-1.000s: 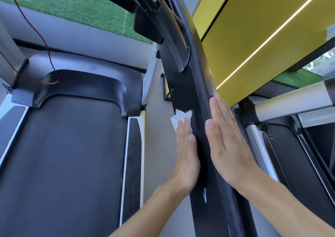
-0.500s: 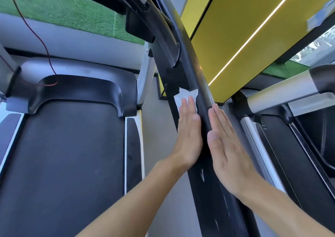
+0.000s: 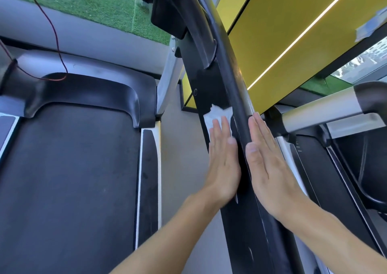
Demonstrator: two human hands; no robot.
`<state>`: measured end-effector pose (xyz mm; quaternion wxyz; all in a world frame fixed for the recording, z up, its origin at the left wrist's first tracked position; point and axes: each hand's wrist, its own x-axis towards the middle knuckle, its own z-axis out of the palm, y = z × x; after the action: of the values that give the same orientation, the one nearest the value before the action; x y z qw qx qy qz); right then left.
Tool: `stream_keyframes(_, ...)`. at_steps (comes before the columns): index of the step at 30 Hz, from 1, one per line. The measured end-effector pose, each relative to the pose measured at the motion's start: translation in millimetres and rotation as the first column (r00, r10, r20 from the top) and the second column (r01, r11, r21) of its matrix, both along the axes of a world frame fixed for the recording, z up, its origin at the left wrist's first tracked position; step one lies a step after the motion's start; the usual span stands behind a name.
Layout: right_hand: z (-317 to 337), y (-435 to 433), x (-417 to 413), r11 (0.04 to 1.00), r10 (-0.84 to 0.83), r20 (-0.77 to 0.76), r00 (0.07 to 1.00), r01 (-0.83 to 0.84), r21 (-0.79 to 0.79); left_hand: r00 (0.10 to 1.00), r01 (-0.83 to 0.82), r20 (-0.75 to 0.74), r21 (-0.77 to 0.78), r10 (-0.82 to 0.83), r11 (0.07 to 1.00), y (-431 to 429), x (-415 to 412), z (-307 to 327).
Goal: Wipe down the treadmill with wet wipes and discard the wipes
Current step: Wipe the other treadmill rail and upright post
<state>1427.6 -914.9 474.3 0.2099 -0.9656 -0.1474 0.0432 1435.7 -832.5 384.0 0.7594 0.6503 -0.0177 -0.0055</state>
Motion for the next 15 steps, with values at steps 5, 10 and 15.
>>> stream_keyframes(5, 0.0, -0.4, 1.5, 1.0, 0.005, 0.009, 1.0, -0.005, -0.013, 0.995, -0.04, -0.089, 0.016, 0.042, 0.999, -6.7, 5.8, -23.7)
stream_keyframes(10, -0.6, -1.7, 1.9, 1.0, 0.016, 0.001, 1.0, -0.016, -0.017, 0.991, -0.058, -0.128, -0.08, 0.047, 0.995, -8.5, 1.1, -21.9)
stream_keyframes(15, -0.4, -1.9, 2.7, 1.0, 0.017, 0.005, 1.0, -0.017, -0.006, 0.983, -0.052, -0.179, -0.125, 0.029, 0.991, -12.9, -8.8, -26.6)
